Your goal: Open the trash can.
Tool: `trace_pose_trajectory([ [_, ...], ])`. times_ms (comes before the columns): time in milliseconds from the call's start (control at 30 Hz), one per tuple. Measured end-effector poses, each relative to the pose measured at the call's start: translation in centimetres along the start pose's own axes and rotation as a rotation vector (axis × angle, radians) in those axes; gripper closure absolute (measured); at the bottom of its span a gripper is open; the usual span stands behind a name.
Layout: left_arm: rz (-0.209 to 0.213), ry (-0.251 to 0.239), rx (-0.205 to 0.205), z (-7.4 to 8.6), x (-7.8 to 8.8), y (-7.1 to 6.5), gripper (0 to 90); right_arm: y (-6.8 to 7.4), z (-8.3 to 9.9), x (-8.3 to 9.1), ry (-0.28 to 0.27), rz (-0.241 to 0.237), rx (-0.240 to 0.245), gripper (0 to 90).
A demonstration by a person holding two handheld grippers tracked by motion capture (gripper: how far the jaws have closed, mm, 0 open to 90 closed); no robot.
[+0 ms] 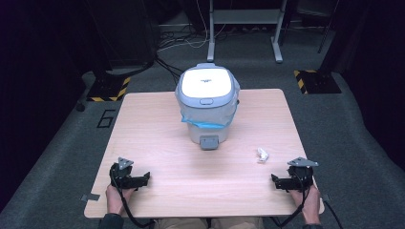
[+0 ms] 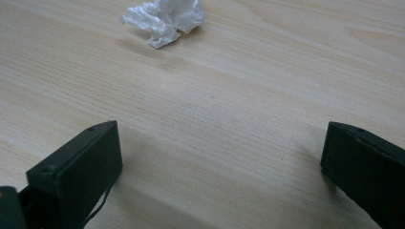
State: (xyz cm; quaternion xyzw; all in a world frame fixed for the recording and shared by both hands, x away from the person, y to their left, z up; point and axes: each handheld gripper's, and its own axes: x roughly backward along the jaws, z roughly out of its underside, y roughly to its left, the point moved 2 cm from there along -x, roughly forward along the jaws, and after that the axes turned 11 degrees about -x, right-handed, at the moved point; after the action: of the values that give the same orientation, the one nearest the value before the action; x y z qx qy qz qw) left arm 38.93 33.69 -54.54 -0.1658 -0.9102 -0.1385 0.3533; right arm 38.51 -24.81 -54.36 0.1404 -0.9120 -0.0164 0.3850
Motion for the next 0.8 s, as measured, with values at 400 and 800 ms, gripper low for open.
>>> trace_pose_trajectory([
  [400,0.029,-0.011,-0.008,-1.5,0.4,-0.5,2.8,0.0,0.0,0.0,0.0,0.0,0.0,0.0],
  [800,0.058,-0.03,-0.052,-3.9,0.7,-1.3,3.0,0.0,0.0,0.0,0.0,0.0,-0.001,0.0],
])
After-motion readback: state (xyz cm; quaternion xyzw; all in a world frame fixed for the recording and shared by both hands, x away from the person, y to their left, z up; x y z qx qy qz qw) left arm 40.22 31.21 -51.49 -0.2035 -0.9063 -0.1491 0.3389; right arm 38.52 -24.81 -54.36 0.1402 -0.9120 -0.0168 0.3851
